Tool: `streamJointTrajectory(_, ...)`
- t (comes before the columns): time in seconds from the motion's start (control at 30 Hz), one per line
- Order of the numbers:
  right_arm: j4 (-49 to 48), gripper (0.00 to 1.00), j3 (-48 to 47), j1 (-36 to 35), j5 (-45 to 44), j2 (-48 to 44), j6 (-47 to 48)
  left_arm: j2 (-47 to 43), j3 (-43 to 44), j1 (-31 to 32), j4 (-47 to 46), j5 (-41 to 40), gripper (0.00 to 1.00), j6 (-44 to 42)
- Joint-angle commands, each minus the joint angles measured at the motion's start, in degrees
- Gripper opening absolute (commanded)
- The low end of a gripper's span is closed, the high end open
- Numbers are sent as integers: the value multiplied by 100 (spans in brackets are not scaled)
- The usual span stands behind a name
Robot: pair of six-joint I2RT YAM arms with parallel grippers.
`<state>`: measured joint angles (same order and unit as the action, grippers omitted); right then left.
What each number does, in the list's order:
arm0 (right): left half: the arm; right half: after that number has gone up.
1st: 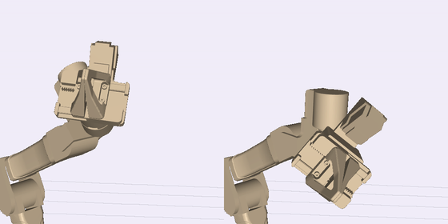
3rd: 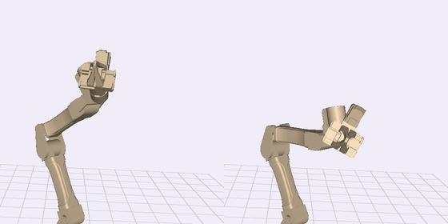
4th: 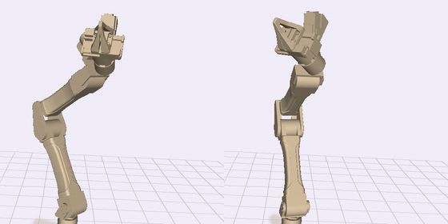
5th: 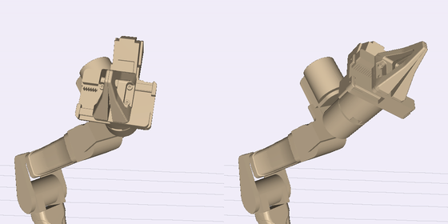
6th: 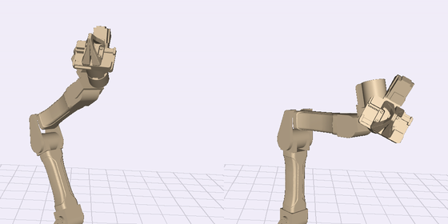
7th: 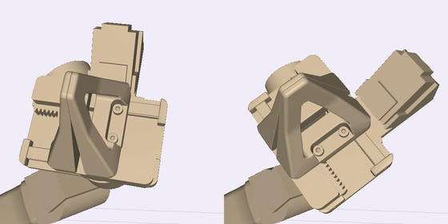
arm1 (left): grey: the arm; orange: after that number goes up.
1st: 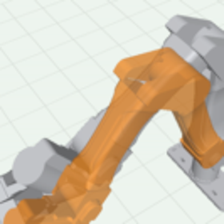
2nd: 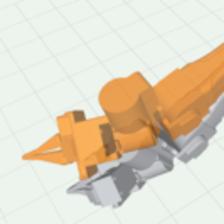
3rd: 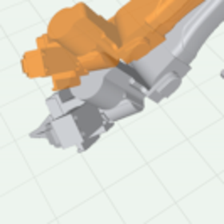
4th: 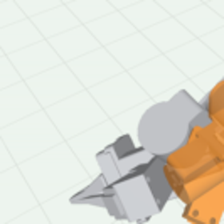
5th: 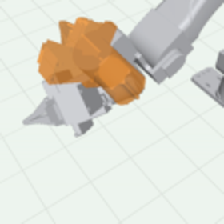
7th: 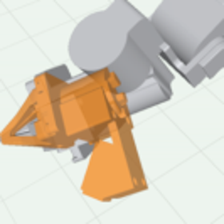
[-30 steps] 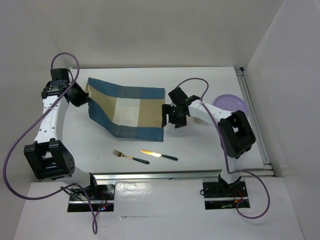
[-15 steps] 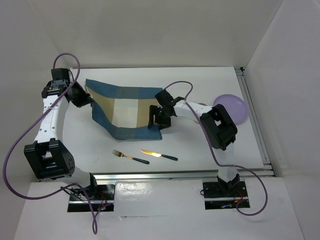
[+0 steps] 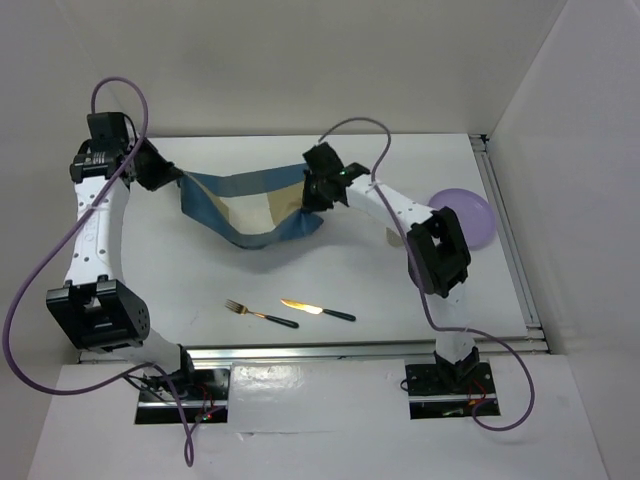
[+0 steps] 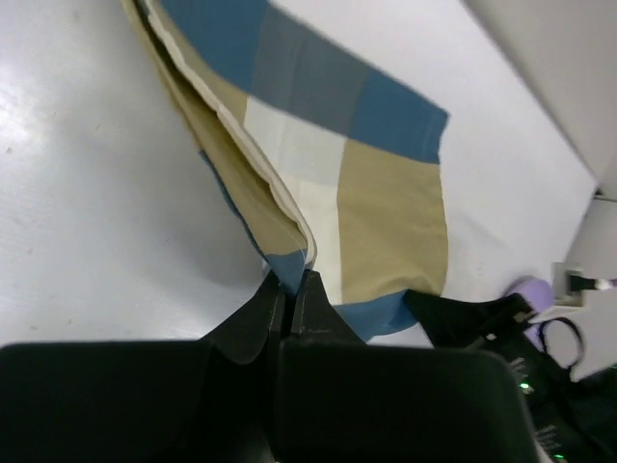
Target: Set the dinner table for one person
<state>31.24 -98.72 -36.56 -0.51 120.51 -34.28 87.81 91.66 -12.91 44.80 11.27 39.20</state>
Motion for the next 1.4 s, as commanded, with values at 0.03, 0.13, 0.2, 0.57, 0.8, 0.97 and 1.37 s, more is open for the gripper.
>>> streamJointTrajectory(0.03, 451, 0, -1560, 403, -353, -888, 676, 52, 923, 16, -59, 402, 0, 324)
streamJointTrajectory(0.13, 883, 0, -1985, 474, -353, -1011, 862, 52, 986, 16, -59, 604, 0, 387)
streamJointTrajectory(0.2, 998, 0, -1619, 474, -353, -1318, 862, -105, 716, 16, -190, 657, 0, 439)
streamJointTrajectory(0.57, 1243, 83, 1795, 527, -370, -3024, 643, -583, -1889, 16, -376, 570, 97, -307)
streamJointTrajectory(0.8, 1112, 72, 864, 527, -476, -2526, 818, -133, -992, 69, -321, -63, 91, -571)
streamJointTrajectory(0.97, 866, 39, 652, 474, -160, -1769, 818, 480, -1149, 270, -524, 69, 36, -677)
streamJointTrajectory(1.37, 620, 12, 1354, -80, 7, -749, 449, 1483, -1563, 464, -718, -424, 11, -624)
